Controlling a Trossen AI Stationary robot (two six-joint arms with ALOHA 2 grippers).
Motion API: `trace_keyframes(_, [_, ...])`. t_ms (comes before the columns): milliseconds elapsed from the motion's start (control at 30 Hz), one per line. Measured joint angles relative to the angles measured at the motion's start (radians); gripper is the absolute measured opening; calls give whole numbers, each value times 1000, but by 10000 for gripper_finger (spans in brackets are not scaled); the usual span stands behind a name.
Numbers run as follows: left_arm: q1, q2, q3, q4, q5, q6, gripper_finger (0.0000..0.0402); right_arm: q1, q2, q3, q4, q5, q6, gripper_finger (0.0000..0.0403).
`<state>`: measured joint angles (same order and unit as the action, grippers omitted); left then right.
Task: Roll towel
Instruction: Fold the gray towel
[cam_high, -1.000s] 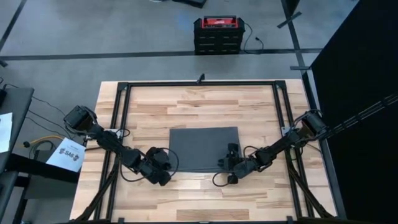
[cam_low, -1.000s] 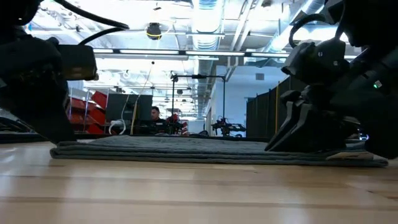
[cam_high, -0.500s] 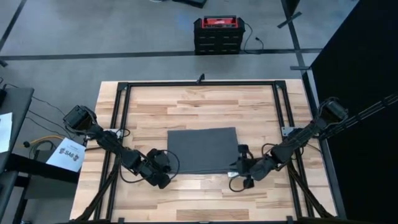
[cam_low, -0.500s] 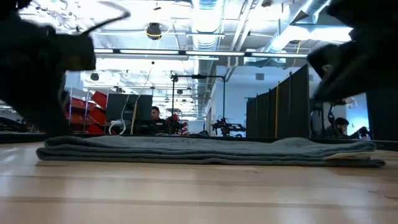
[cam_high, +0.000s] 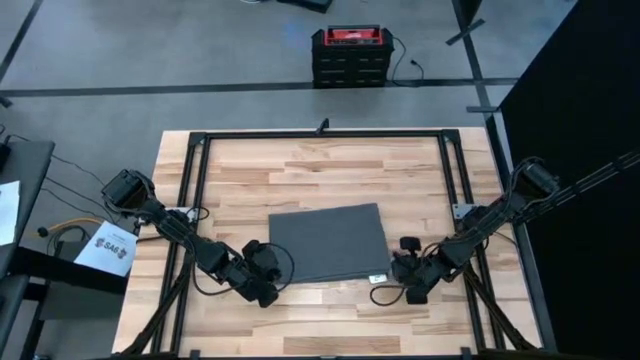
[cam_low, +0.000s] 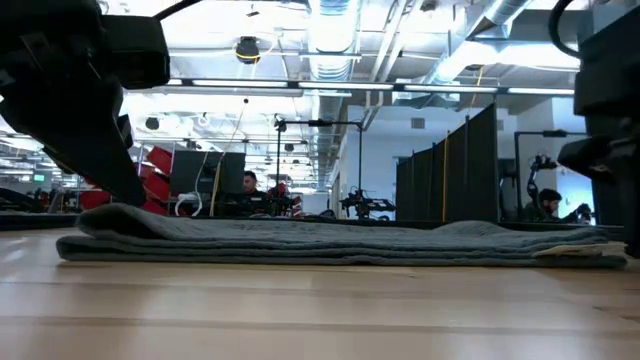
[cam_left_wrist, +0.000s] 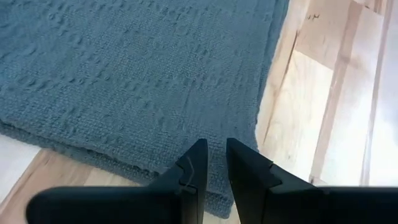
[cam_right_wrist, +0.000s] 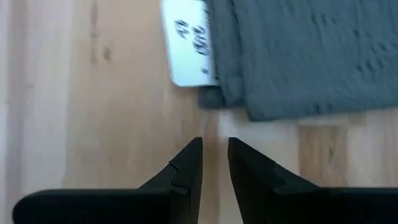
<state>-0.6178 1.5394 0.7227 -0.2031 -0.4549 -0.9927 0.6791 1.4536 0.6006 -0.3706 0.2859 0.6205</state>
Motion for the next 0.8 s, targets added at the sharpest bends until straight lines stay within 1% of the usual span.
trace_keyframes(100, [0, -1, 0, -4, -3, 4, 46, -26, 0, 0, 19, 10, -30, 66])
trace_keyframes(233, [0, -1, 0, -3, -3, 4, 46, -55, 0, 0, 81, 49, -106, 66])
trace_keyframes(400, [0, -1, 0, -3, -4, 5, 46, -79, -4, 4, 127, 54, -169, 66])
trace_keyframes(533, [0, -2, 1, -8, -6, 5, 46, -81, -5, 31, 79, 54, -176, 66])
trace_keyframes(667, [0, -2, 1, -10, -6, 5, 46, -70, -5, 78, -10, 54, -177, 66])
trace_keyframes(800, [0, -2, 1, -10, -6, 5, 46, -76, -5, 85, -26, 53, -191, 66])
